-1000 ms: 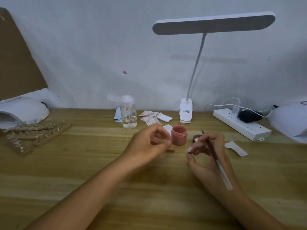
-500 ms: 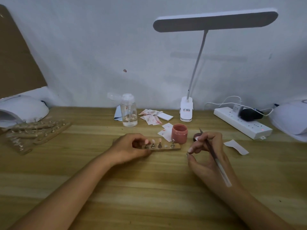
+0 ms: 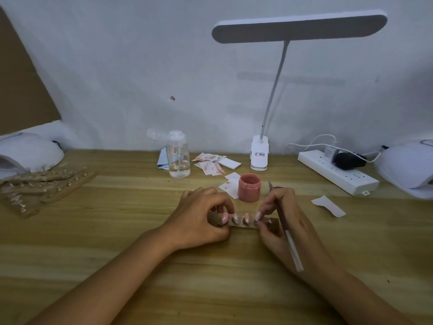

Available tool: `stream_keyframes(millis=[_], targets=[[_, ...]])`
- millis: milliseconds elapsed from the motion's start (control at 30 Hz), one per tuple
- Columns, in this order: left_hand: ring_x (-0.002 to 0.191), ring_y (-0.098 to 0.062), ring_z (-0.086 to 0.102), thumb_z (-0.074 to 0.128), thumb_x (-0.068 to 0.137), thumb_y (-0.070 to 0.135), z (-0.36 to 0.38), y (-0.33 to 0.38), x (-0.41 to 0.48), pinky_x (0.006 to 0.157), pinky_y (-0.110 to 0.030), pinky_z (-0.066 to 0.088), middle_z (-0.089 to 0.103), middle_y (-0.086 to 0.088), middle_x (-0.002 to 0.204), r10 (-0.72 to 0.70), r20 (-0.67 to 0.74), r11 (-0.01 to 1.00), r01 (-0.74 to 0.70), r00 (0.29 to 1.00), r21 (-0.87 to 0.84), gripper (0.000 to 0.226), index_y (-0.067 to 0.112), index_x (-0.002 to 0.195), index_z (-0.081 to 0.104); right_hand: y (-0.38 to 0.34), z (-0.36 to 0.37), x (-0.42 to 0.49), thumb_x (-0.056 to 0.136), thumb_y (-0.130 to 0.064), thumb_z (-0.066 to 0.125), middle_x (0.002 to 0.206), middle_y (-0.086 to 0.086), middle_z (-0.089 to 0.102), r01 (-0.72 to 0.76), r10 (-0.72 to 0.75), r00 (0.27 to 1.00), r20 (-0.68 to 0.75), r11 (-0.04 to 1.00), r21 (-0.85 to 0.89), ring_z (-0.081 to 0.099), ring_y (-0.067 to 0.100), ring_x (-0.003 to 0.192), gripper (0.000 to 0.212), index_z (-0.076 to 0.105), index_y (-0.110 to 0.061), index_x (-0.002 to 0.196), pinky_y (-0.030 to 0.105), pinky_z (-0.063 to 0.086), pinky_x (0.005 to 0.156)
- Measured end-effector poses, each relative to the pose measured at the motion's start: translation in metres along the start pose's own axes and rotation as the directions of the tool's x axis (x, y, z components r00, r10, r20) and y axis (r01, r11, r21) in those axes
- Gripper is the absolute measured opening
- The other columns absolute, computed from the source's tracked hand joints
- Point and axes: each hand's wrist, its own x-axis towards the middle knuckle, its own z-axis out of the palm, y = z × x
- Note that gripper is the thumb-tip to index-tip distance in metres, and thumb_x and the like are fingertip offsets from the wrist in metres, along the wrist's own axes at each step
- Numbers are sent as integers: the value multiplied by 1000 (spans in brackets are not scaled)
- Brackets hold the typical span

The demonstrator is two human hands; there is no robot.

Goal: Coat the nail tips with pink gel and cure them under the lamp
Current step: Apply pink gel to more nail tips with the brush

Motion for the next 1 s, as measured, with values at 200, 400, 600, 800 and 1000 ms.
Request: stream_keyframes(millis=[200,400,600,800,1000], targets=[[90,1,51,60,60,50,3,0,0,88,-30,35,52,22,85,15,5,1000,-15,1000,5,32,42,91,58,-5,-2,1,77,9,68,87,-2,59,-48,46,998,53,999,23,60,10,85,37,45,-8,100,28,51,76],[90,1,52,57,59,53,3,0,0,90,-29,34,54,22,84,9,15,1000,-10,1000,15,30,46,89,56,-4,-2,1,78,5,69,92,2,59,-69,69,995,74,998,-1,61,11,85,36,47,-7,103,32,52,78],[91,1,52,58,60,51,2,-5,0,90,-27,32,55,18,84,-20,-12,999,20,1000,27,30,45,90,56,4,0,-4,76,0,73,88,-8,58,-59,60,998,24,996,-69,59,5,85,43,45,-17,104,19,48,75],[90,1,51,58,61,50,4,-4,-2,86,-22,29,52,17,83,-22,-11,999,23,1000,35,27,45,87,53,8,1,-5,78,0,71,89,-10,56,-44,45,999,8,991,-126,59,7,84,44,43,-18,106,25,50,74],[90,1,50,56,62,52,5,-1,-2,88,-23,30,50,18,85,-7,-18,999,7,1000,49,30,41,90,55,15,3,-4,74,-6,78,88,-10,57,-40,41,999,11,992,-120,60,4,84,48,44,-18,106,23,52,73]])
